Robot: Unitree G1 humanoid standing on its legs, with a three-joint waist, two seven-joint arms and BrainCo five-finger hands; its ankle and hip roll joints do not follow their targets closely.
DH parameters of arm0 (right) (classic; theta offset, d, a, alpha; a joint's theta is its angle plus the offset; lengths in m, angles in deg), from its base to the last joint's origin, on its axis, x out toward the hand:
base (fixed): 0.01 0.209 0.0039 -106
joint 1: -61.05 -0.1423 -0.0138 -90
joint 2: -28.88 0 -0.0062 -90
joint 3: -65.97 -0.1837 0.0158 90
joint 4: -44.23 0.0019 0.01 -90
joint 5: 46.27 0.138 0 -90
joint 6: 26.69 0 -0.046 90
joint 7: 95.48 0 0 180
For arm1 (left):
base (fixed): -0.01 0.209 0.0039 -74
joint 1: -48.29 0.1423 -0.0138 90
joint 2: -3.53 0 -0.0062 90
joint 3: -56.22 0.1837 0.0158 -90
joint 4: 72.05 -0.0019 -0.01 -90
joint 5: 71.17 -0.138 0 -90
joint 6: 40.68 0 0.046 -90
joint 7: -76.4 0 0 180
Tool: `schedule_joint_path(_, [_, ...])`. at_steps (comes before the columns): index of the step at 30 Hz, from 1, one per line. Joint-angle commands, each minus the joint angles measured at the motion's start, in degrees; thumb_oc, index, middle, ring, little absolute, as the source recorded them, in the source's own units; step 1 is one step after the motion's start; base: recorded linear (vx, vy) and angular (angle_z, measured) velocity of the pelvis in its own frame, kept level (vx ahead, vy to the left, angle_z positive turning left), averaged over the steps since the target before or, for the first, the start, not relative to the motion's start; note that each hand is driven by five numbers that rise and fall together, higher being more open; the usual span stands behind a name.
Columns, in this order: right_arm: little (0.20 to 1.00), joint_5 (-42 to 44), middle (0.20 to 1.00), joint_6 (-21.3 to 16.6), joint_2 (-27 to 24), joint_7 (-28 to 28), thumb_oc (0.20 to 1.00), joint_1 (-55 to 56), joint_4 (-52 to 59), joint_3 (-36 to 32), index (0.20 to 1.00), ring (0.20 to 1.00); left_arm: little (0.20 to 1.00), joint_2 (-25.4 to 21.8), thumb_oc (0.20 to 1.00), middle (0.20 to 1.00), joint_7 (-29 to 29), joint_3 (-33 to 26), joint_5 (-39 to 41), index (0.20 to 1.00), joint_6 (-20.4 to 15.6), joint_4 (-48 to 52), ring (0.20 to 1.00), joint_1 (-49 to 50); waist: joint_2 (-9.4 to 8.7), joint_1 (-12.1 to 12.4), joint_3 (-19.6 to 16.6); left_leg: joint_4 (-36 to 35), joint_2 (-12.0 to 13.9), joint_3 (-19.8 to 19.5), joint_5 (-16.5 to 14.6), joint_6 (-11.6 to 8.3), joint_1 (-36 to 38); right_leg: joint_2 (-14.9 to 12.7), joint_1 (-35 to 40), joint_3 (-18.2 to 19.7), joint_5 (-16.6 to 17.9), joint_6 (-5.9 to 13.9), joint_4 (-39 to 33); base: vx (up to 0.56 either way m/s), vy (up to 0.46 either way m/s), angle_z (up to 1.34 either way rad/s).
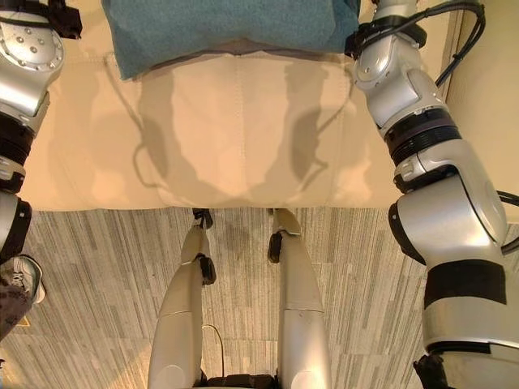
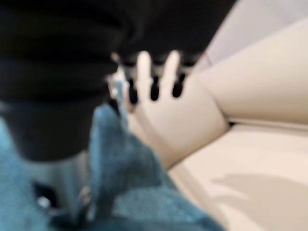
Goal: Pick up all the scattered cushions and arrange them neatly on the sofa.
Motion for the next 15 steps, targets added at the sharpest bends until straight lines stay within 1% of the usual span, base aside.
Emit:
schedule_joint_path(1, [1.000,-0.7,1.000,-3.5,-2.7,0.0,1.000,-0.7,4.5,-0.1,1.000,1.000,1.000,-4.4,1.000,1.000,-1.2,-5.4,0.4,1.000,-2.9,1.9,1.000,2.5,0.03,1.2,-0.1,-0.9,3.3,-0.4,-4.7,-4.25,3.8,-0.8,4.1,0.4,-5.7,8.77,2.9,0.00,0.000,0.00])
schedule_joint_path(3, [1.000,-0.4,1.000,-3.4,-4.5,-0.5,1.000,0.4,5.1,-0.8,1.000,1.000,1.000,-5.6,1.000,1.000,-1.0,-7.6,1.0,1.000,-3.7,3.7,1.000,5.3,0.07,1.4,-0.2,-0.5,3.3,-0.4,-4.9,-4.26,3.9,-1.0,4.4,0.3,-5.8,8.75,2.9,0.00,0.000,0.00])
schedule_joint_path(4, [1.000,-0.4,1.000,-3.3,-4.5,-0.5,1.000,0.5,5.2,-0.8,1.000,1.000,1.000,-5.6,1.000,1.000,-1.0,-7.8,1.0,1.000,-3.6,3.9,1.000,5.6,0.12,1.3,-0.2,-0.5,3.3,-0.4,-4.9,-4.27,3.9,-1.0,4.4,0.3,-5.8,8.75,2.9,0.00,0.000,0.00])
schedule_joint_path(5, [1.000,-0.4,1.000,-3.4,-5.9,-0.7,1.000,1.4,6.0,-1.5,1.000,1.000,1.000,-6.5,1.000,1.000,-0.8,-9.0,1.3,1.000,-3.9,4.8,1.000,7.4,0.10,1.4,-0.3,-0.3,3.3,-0.3,-5.0,-4.27,4.0,-1.0,4.5,0.3,-5.9,8.72,3.1,0.00,0.000,0.00])
schedule_joint_path(6, [1.000,-0.5,1.000,-3.3,-7.1,-1.0,1.000,2.5,6.9,-2.2,1.000,1.000,1.000,-6.9,1.000,1.000,-0.6,-10.7,1.6,1.000,-4.2,6.0,1.000,9.5,0.06,1.4,-0.4,-0.1,3.3,-0.3,-5.1,-4.27,4.1,-1.1,4.8,0.3,-5.9,8.66,3.1,0.00,0.000,0.00])
schedule_joint_path(7, [1.000,-0.7,1.000,-3.6,-9.6,-1.4,1.000,5.2,8.8,-4.2,1.000,1.000,1.000,-7.4,1.000,1.000,0.0,-14.0,2.5,1.000,-5.2,8.3,1.000,13.7,-0.18,1.5,-0.6,0.3,3.3,-0.2,-5.4,-4.32,4.4,-1.1,5.5,0.2,-5.9,8.50,2.9,0.00,0.000,0.00])
schedule_joint_path(12, [1.000,-2.8,1.000,-3.6,-14.7,-3.1,1.000,16.0,15.6,-9.7,1.000,1.000,1.000,-5.8,1.000,1.000,1.9,-23.2,4.0,1.000,-6.9,17.2,1.000,26.9,-0.87,1.8,-1.7,1.2,3.2,0.0,-6.3,-4.28,6.7,-1.4,9.1,-0.5,-5.9,8.33,1.6,-0.01,-0.007,0.02])
schedule_joint_path(13, [1.000,-2.8,1.000,-3.6,-14.7,-3.1,1.000,16.1,15.6,-9.7,1.000,1.000,1.000,-5.8,1.000,1.000,1.9,-23.2,4.0,1.000,-6.8,17.3,1.000,27.0,-0.86,1.8,-1.8,1.2,3.2,0.0,-6.3,-4.28,6.7,-1.4,9.2,-0.5,-5.9,8.33,1.6,-0.01,-0.009,0.05])
schedule_joint_path(14, [1.000,-4.3,1.000,-3.7,-16.1,-3.8,1.000,20.4,18.4,-11.4,1.000,1.000,1.000,-4.5,1.000,1.000,3.6,-25.5,5.0,1.000,-7.6,20.2,1.000,31.5,-1.08,2.0,-2.3,1.4,3.0,0.2,-6.8,-4.31,8.1,-1.6,11.0,-0.8,-5.9,8.28,0.8,0.00,0.003,0.04])
schedule_joint_path(15, [1.000,-5.2,1.000,-3.8,-16.9,-4.6,1.000,22.7,20.6,-12.2,1.000,1.000,1.000,-4.1,1.000,1.000,4.7,-26.7,4.9,1.000,-7.4,21.6,1.000,34.3,-1.14,2.1,-2.6,1.5,3.0,0.4,-7.0,-4.33,9.1,-1.6,12.0,-0.8,-5.9,8.23,0.4,0.00,0.000,0.00])
